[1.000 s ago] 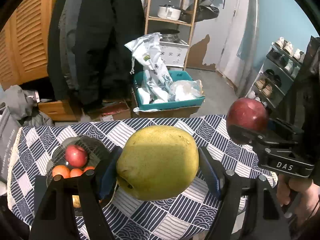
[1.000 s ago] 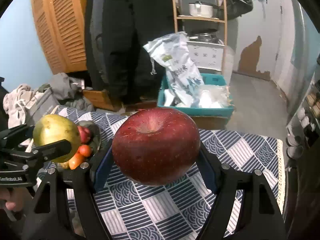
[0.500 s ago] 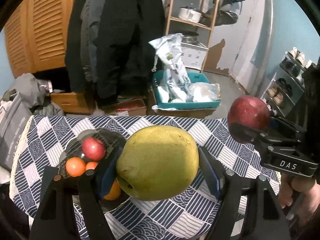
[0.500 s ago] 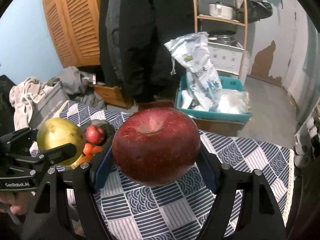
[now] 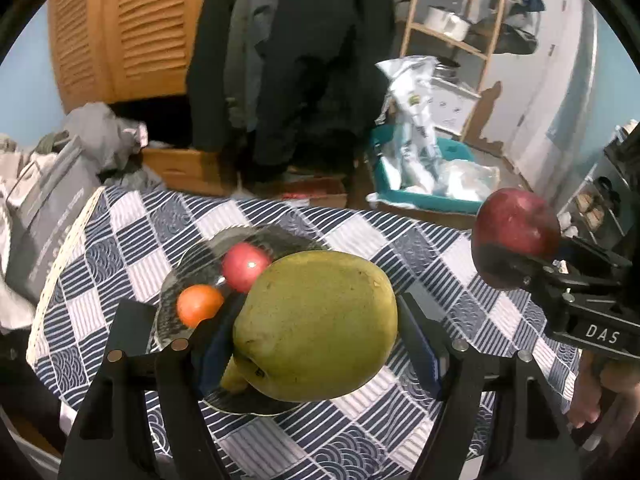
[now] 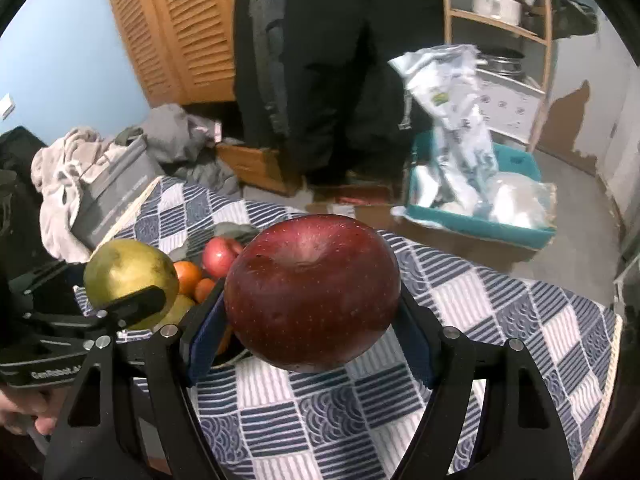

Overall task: Organize fruits
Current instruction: 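Carry both apples over the glass bowl with the left and right grippers, then open the left gripper on the yellow-green apple in the bowl while the right releases the red apple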

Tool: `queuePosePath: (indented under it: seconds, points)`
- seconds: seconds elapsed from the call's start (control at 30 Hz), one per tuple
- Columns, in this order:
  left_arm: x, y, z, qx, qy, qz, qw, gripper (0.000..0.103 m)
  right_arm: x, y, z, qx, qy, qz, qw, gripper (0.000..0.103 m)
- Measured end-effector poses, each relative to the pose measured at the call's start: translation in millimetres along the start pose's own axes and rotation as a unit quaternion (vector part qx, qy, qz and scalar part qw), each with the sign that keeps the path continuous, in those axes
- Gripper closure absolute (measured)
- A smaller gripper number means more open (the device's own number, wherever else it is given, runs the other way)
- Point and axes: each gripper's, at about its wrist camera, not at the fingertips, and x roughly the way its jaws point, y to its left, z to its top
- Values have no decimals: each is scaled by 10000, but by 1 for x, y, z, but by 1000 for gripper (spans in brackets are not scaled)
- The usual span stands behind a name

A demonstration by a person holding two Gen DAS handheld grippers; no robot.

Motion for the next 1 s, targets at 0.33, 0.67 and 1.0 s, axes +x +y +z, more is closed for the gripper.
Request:
queuePosePath:
  seconds: [0.33, 0.67, 1.0]
  points:
    - [27, 38, -11, -290, 251, 305, 9988, 26, 55, 32, 10, -135, 372, 276, 9988, 26]
    - [60, 64, -24, -547, 534, 443, 9961, 26, 113, 48, -3, -204, 923, 377, 9948, 26]
    - [81, 77, -35, -781, 810, 555, 9921, 25, 145, 50, -15, -143, 1301, 490, 9902, 26]
